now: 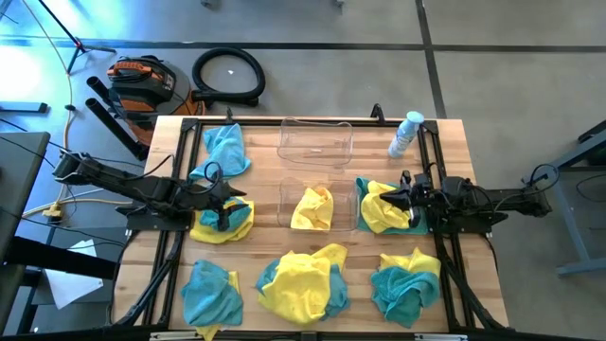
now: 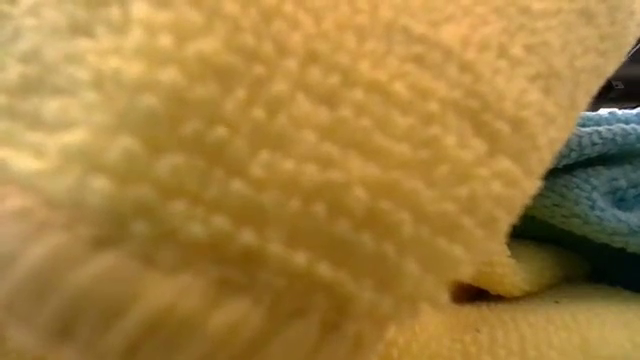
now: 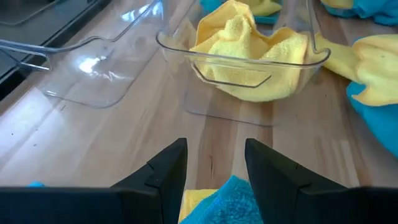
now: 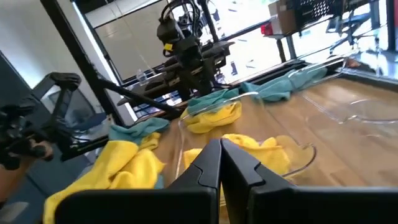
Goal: Sort microfiber towel by color & place in baskets
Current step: Put the yellow towel into the bottom transparent bin
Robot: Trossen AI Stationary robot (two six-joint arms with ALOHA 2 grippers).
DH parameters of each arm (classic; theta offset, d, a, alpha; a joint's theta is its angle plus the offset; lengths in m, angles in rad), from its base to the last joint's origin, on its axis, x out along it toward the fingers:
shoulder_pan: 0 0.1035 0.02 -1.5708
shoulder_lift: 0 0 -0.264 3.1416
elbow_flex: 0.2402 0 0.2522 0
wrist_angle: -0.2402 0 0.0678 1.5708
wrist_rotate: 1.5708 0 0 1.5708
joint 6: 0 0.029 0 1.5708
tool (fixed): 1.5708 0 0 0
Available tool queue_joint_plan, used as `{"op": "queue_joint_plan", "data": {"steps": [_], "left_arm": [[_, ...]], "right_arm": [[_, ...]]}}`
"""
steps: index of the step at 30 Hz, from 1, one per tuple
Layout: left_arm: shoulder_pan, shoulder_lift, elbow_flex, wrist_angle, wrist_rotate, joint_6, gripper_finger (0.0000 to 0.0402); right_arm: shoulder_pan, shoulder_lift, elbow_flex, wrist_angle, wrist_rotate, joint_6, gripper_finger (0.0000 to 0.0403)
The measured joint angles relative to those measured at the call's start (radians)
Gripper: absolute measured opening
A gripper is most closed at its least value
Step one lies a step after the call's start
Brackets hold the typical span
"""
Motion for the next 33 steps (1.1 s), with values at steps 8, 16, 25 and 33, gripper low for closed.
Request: {"op": "queue_joint_plan", "data": {"steps": [8, 16, 25, 33], "left_arm": [[0.001, 0.000, -0.022, 0.008, -0.039, -0.029, 0.0152], [0.001, 0.000, -0.022, 0.070, -0.045, -0.027, 0.0152], [0.001, 0.000, -0.022, 0.127, -0.042, 0.001, 0.0152], [0.001, 0.000, -0.022, 0.139, -0.039, 0.008, 0.0152]], "right_arm": [[0.000, 0.000, 0.001, 0.018, 0.126, -0.042, 0.0000], [0.000, 0.081, 0.125, -0.210, 0.272, 0.034, 0.0000], [0.000, 0.419, 0.396, -0.431, 0.323, 0.073, 0.0000], [0.000, 0.790, 0.682, -0.876, 0.327, 0.243, 0.0000]]}}
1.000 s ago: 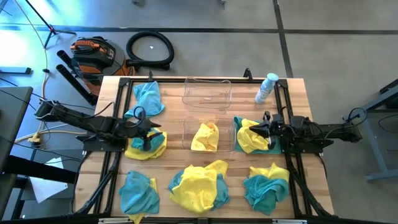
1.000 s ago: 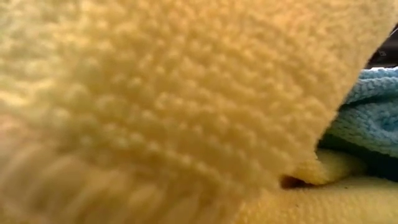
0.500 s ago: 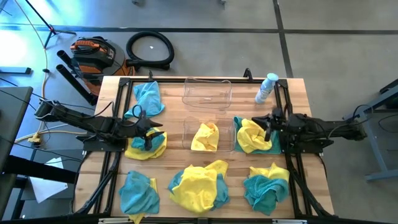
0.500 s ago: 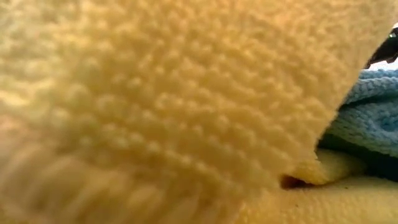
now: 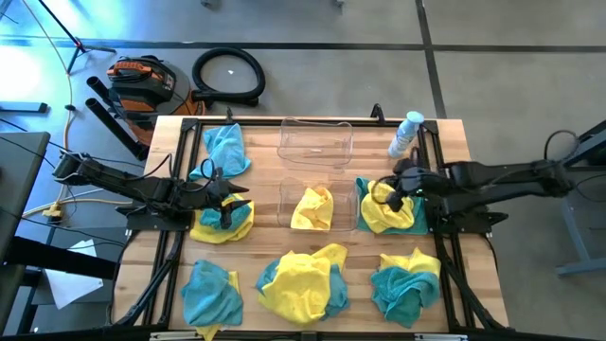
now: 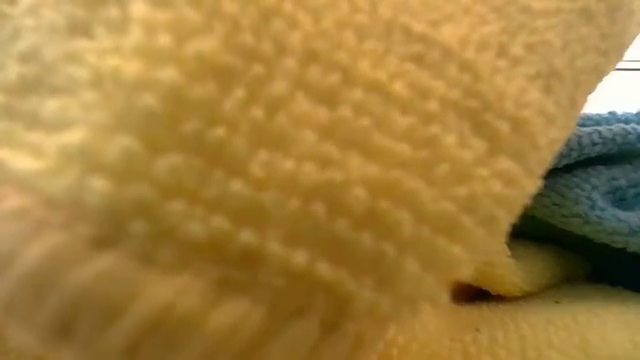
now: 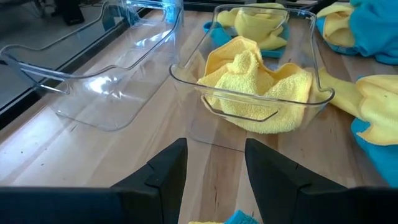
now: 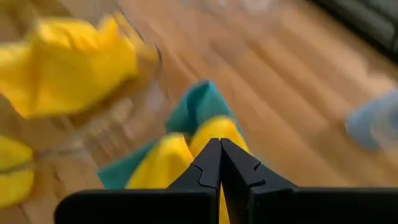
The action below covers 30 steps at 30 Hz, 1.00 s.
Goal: Sort microfiber towel by color & place in baskets
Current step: Put the yellow towel into the bottom transparent bin
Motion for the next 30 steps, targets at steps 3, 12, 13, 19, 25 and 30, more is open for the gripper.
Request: {"op": "queue_joint_plan", "data": {"steps": [3, 12, 13, 19, 25, 30], "left_arm": [[0.000, 0.000, 0.000, 0.006, 0.001, 0.002, 0.0152], [0.000, 0.000, 0.000, 0.001, 0.023, 0.011, 0.0152], [0.000, 0.000, 0.000, 0.001, 0.029, 0.012, 0.0152], [0.000, 0.000, 0.000, -0.005, 0.029, 0.009, 0.0152], [0.000, 0.000, 0.000, -0.006, 0.029, 0.009, 0.0152], [0.000, 0.000, 0.000, -0.007, 0.029, 0.000, 0.0152]], "right_arm": [[0.000, 0.096, 0.058, -0.112, -0.044, 0.092, 0.0002], [0.000, 0.261, 0.059, -0.152, -0.167, 0.141, 0.0076], [0.000, 0.274, 0.056, -0.152, -0.166, 0.149, 0.0090], [0.000, 0.351, 0.045, -0.136, -0.192, 0.160, 0.0160], [0.022, 0.436, 0.044, -0.108, -0.206, 0.187, 0.0194], [0.082, 0.516, 0.044, -0.069, -0.208, 0.207, 0.0197]]}}
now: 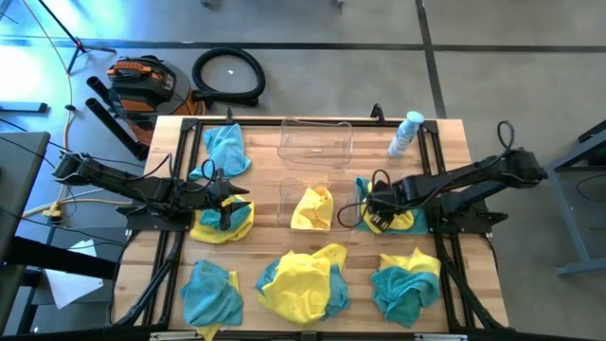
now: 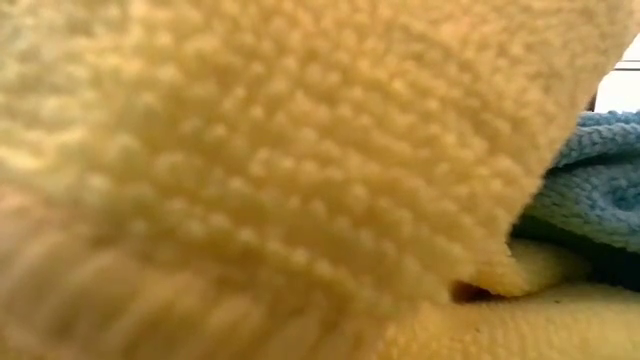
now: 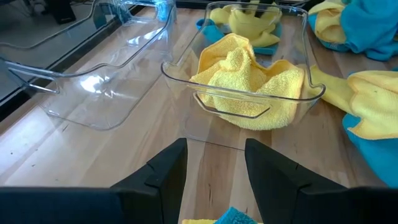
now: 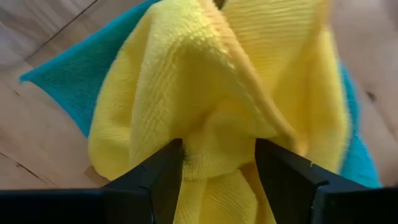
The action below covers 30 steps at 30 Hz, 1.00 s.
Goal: Sort microfiber towel by color & place in baskets
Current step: Put the yellow towel into the bottom transparent bin
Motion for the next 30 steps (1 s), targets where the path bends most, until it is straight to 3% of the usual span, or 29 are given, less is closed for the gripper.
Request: {"op": "queue_joint_plan", "data": {"steps": [7, 16, 20, 23, 30], "left_arm": [[0.000, 0.000, 0.000, 0.000, 0.000, -0.001, 0.0152], [0.000, 0.000, 0.000, 0.000, -0.001, 0.025, 0.0152], [0.000, 0.000, 0.000, -0.001, -0.001, 0.026, 0.0152], [0.000, 0.000, 0.000, -0.001, -0.001, 0.027, 0.0152], [0.000, 0.000, 0.000, -0.001, -0.001, 0.027, 0.0152]], "right_arm": [[0.062, 0.117, 0.000, 0.066, -0.002, 0.023, 0.0174], [0.104, 0.188, 0.000, 0.096, 0.008, 0.072, 0.0012], [0.136, 0.125, 0.000, 0.064, 0.002, 0.145, 0.0026], [0.167, 0.040, 0.000, 0.026, 0.010, 0.207, 0.0014], [0.251, -0.200, 0.001, -0.053, 0.115, 0.331, 0.0006]]}}
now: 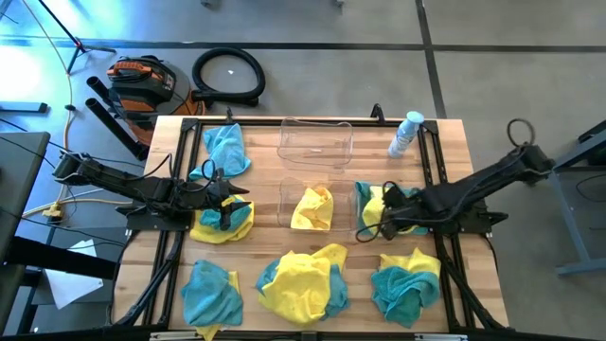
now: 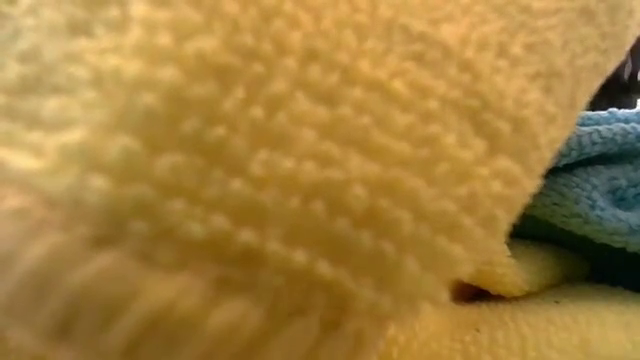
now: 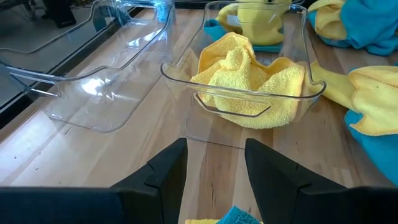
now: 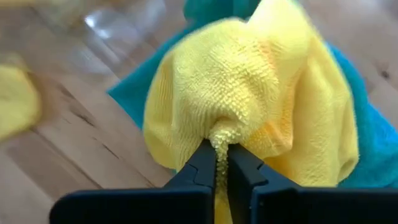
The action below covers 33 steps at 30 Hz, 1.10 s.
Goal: Sort microfiber towel by color & place in baskets
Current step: Put the yellow towel into the bottom transparent bin
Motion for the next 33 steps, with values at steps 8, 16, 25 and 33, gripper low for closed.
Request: {"op": "queue_joint_plan", "data": {"steps": [8, 16, 25, 33], "left_arm": [[0.000, 0.000, 0.000, 0.000, 0.000, -0.007, 0.0152], [0.000, 0.000, 0.000, 0.000, 0.000, -0.007, 0.0152], [0.000, 0.000, 0.000, 0.002, 0.000, -0.003, 0.0152], [0.000, 0.000, 0.000, 0.002, -0.001, -0.002, 0.0152]], "right_arm": [[0.056, -0.164, 0.023, -0.026, 0.131, 0.010, 0.0002], [0.075, -0.147, 0.256, -0.076, 0.296, -0.164, 0.0001], [0.055, 0.002, 0.574, -0.022, 0.399, -0.490, 0.0000], [-0.003, 0.156, 0.826, 0.050, 0.398, -0.713, 0.0000]]}}
